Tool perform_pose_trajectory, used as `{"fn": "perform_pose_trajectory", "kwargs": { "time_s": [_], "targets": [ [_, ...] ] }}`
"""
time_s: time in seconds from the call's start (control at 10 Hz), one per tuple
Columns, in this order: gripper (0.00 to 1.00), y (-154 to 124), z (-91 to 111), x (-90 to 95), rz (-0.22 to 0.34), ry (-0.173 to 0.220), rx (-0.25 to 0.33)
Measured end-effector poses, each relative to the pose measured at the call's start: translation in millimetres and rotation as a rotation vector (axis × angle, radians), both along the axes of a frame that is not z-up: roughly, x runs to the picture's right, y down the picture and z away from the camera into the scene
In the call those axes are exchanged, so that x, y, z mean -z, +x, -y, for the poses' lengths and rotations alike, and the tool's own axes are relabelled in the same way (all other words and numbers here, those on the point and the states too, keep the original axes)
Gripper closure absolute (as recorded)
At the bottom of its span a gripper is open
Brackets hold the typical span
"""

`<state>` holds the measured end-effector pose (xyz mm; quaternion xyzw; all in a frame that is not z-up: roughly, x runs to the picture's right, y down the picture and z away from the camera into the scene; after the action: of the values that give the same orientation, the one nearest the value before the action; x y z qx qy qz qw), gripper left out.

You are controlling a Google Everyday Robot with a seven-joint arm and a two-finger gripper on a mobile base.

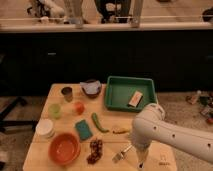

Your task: Place fork in tray

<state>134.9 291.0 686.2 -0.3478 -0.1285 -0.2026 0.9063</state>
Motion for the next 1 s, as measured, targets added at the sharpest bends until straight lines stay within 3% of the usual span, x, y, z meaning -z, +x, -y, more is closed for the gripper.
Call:
{"fn": "perform_pose_trajectory", "kwargs": {
  "time_s": [0.2, 1.0],
  "targets": [
    [0.2, -8.9, -5.4, -2.4, 0.031, -0.01, 0.004],
    [0.2, -13.5, -4.4, -9.1, 0.042, -0.008, 0.024]
  ]
}}
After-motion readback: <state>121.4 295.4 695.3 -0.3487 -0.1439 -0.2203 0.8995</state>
